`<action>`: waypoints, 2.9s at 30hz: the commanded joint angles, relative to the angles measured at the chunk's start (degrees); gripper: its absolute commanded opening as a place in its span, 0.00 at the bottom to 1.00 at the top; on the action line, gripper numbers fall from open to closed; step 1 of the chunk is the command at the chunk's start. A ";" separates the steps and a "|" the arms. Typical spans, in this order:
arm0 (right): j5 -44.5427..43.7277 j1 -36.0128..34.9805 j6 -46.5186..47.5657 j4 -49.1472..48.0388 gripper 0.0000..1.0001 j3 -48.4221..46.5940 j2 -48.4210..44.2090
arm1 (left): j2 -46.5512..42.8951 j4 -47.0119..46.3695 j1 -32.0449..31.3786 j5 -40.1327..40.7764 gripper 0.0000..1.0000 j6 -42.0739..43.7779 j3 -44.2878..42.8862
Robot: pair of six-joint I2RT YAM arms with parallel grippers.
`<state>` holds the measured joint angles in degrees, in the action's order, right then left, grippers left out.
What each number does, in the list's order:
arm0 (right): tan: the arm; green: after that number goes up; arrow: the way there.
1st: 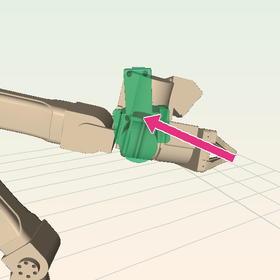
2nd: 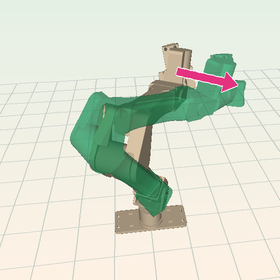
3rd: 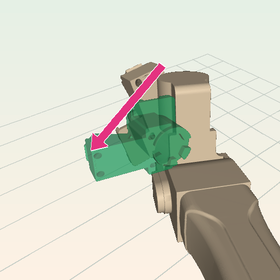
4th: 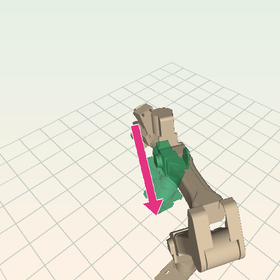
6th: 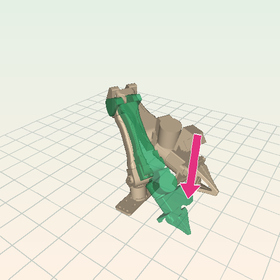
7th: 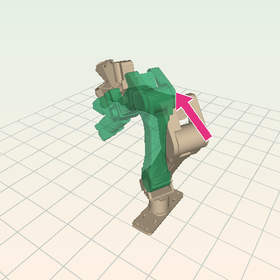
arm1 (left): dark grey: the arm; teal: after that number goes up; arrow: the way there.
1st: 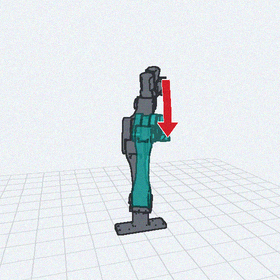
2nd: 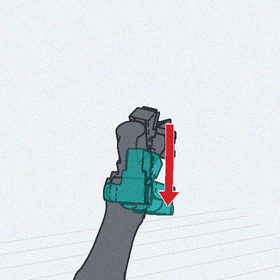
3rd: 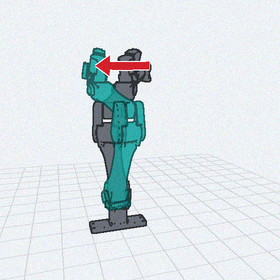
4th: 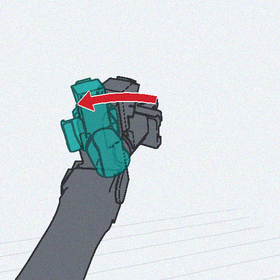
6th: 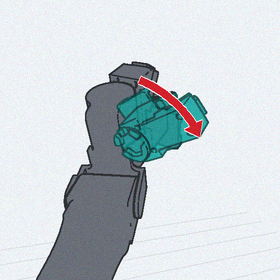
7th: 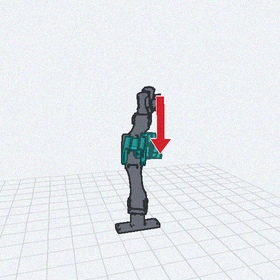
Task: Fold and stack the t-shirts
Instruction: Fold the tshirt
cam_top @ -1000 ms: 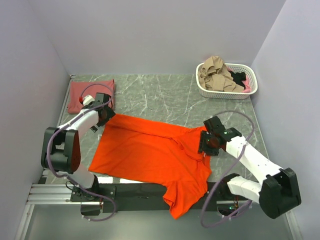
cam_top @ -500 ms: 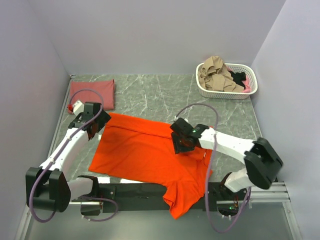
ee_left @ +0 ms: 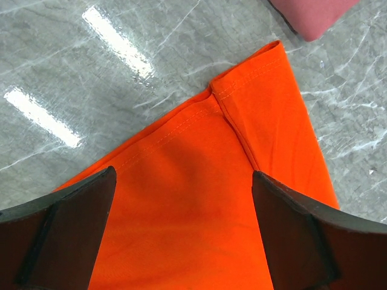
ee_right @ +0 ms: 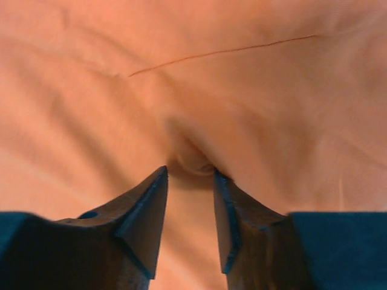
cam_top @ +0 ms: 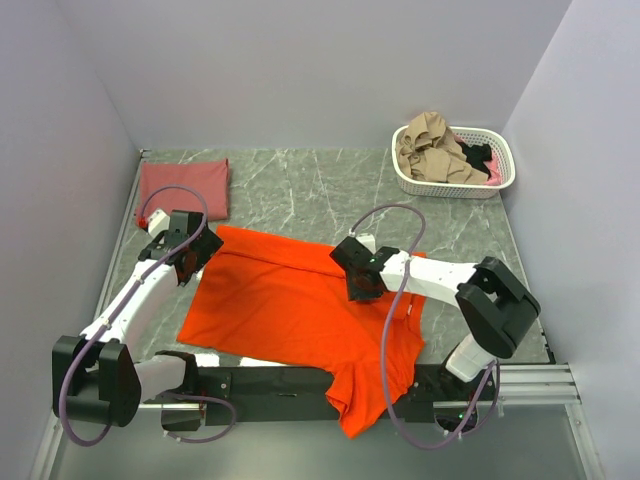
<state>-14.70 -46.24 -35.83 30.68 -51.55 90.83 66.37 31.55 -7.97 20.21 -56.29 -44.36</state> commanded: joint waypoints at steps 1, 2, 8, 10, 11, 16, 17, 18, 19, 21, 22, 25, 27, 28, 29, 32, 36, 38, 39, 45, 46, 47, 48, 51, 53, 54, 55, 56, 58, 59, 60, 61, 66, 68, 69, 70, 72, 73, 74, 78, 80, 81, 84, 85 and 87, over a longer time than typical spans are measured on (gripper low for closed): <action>-5.60 0.62 -2.75 -1.15 0.41 -2.33 1.28 | -0.63 -0.09 0.06 -0.17 0.99 -0.31 -0.47; -5.78 0.80 -2.84 -1.14 0.36 -2.41 1.37 | -0.89 0.00 0.06 -0.08 0.99 -0.40 -0.38; -4.64 0.89 -2.93 -0.27 0.13 -2.85 0.67 | -1.33 0.18 0.06 -0.17 0.99 -0.40 -0.55; -4.72 0.80 -3.10 0.52 0.06 -3.21 -0.12 | -1.33 0.18 0.06 -0.34 0.99 -0.31 -0.55; -4.55 0.80 -3.01 0.70 0.01 -3.29 -0.30 | -1.33 0.27 -0.03 -0.34 0.99 -0.31 -0.55; 0.98 0.89 -1.43 2.63 0.00 -4.87 -1.35 | -1.33 0.62 0.06 -0.61 0.99 -0.40 -0.55; 1.86 0.89 -1.17 3.33 0.00 -5.14 -1.61 | -1.33 0.70 0.06 -0.78 0.99 -0.31 -0.64; 3.52 0.80 -0.91 4.99 0.00 -6.10 -1.70 | -1.33 0.88 0.06 -1.04 0.99 -0.22 -0.73; 4.41 0.80 -0.29 5.96 0.00 -6.63 -1.79 | -1.33 0.97 0.06 -1.05 0.99 -0.31 -0.73; 6.16 0.80 0.32 9.20 0.00 -8.21 -1.62 | -1.33 1.06 0.06 -1.48 0.99 -0.13 -0.90; 6.43 0.80 0.41 10.36 0.00 -8.83 -1.53 | -1.24 1.23 0.06 -1.49 0.99 -0.22 -0.91; 7.49 0.80 1.20 12.91 0.00 -10.06 -1.71 | -1.15 1.67 0.06 -1.75 0.99 -0.31 -1.26; 9.33 1.06 1.90 15.01 0.00 -11.73 -0.66 | -1.07 1.67 0.06 -2.19 0.99 -0.05 -1.34; 10.29 0.98 2.60 15.46 0.00 -12.17 -0.22 | -1.07 1.76 0.06 -2.45 0.99 -0.05 -1.34; 13.18 1.06 3.22 15.81 0.00 -13.22 0.40 | -1.15 1.67 0.06 -2.89 0.99 0.22 -1.43; 17.93 1.68 5.60 15.56 0.00 -14.19 3.12 | -0.98 2.20 0.06 -2.98 0.99 0.04 -1.69; 18.32 2.47 6.04 14.76 0.05 -16.47 6.98 | -0.72 1.94 0.06 -3.50 0.99 0.22 -1.61; 16.20 2.47 5.25 15.20 0.27 -17.88 7.96 | -0.28 1.93 0.06 -3.60 0.99 0.48 -1.61; 14.80 2.47 5.16 15.64 0.34 -18.14 8.14 | -0.10 2.11 0.06 -3.60 0.99 0.48 -1.78; 11.10 2.47 5.34 16.43 0.75 -17.89 1.21 | 1.39 1.15 0.06 -4.47 0.99 0.92 -3.10; 9.70 2.64 5.25 16.43 0.87 -17.62 0.06 | 1.66 0.71 0.06 -4.74 0.99 1.01 -3.28; 9.34 3.60 4.99 16.43 0.89 -16.75 -1.69 | 1.75 0.18 0.06 -5.00 0.99 1.36 -3.54; 9.16 4.48 4.46 16.43 0.89 -16.13 -2.40 | 2.09 -0.26 0.06 -5.26 0.99 1.53 -3.80; 11.97 10.45 4.02 13.64 0.91 -12.18 -4.69 | 3.94 -2.19 -0.12 -6.67 0.99 2.50 -5.65; 14.50 15.44 4.19 11.09 0.91 -8.85 -6.61 | 6.13 -4.20 -0.38 -7.11 0.99 3.11 -7.14; 14.61 16.96 4.45 8.55 0.92 -7.96 -6.98 | 8.06 -5.00 -0.56 -7.29 0.99 3.38 -8.28; 16.26 18.19 5.07 7.13 0.92 -7.17 -7.15 | 9.29 -5.79 -0.47 -7.72 0.99 3.64 -8.81; 16.72 20.99 5.33 5.64 0.92 -6.29 -6.72 | 10.52 -7.97 -0.47 -9.21 0.99 4.43 -9.34; 17.24 23.20 6.21 4.66 0.92 -6.02 -5.23 | 14.64 -9.74 -0.65 -10.79 0.99 5.40 -11.26; 17.16 24.26 6.22 3.96 0.92 -5.93 -3.83 | 16.06 -11.32 -0.65 -11.41 0.99 5.40 -11.89; 17.07 25.92 6.65 2.73 0.92 -5.84 -3.03 | 17.46 -11.94 -0.65 -12.20 0.99 5.49 -12.41; 17.51 26.72 7.09 2.37 0.92 -5.93 -2.07 | 20.00 -12.99 -0.65 -12.47 0.99 6.10 -13.55; 15.05 31.46 7.54 1.58 0.91 -7.16 4.61 | 27.84 -15.03 -0.65 -11.69 0.99 7.42 -16.89; 14.87 33.31 7.01 1.06 0.90 -8.30 7.50 | 30.83 -15.29 -0.56 -11.59 0.99 7.43 -17.87; 14.87 33.84 7.27 1.23 0.90 -8.91 8.65 | 32.49 -15.55 -0.56 -11.25 0.99 7.51 -18.30; 14.79 34.72 7.44 1.58 0.90 -10.31 9.71 | 33.29 -15.73 -0.56 -11.24 0.99 7.69 -18.48; 12.51 35.60 7.71 2.11 0.89 -11.64 12.09 | 34.52 -15.64 -0.65 -10.89 0.99 7.69 -19.36; 11.28 36.13 8.14 2.02 0.89 -13.04 13.22 | 35.49 -15.47 -0.65 -10.11 0.99 7.69 -19.54; 11.10 36.39 9.72 1.50 0.89 -13.75 13.67 | 35.93 -15.55 -0.56 -9.84 0.99 7.69 -19.71; 11.36 36.57 15.08 1.06 0.89 -18.58 16.83 | 38.21 -16.26 -0.56 -8.96 0.99 8.04 -21.11; 12.58 36.66 18.50 1.48 0.89 -22.09 19.11 | 39.36 -15.74 -0.47 -8.00 0.99 8.04 -21.91; 12.85 36.66 19.74 1.75 0.89 -23.49 19.91 | 40.32 -15.56 -0.38 -7.99 0.99 7.95 -22.87; 13.82 36.66 25.54 2.55 0.89 -27.89 22.72 | 41.91 -15.03 -0.30 -7.64 0.99 7.95 -24.10; 13.65 36.66 26.86 2.46 0.89 -29.12 23.60 | 42.17 -15.03 -0.29 -7.46 0.99 7.87 -24.37; 13.03 36.75 30.20 2.11 0.88 -30.10 24.39 | 42.70 -14.85 -0.21 -6.59 0.99 7.78 -24.90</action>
<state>-0.84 -10.09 -13.45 34.17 -79.33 113.65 106.89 16.53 -8.45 11.79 -49.10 -68.14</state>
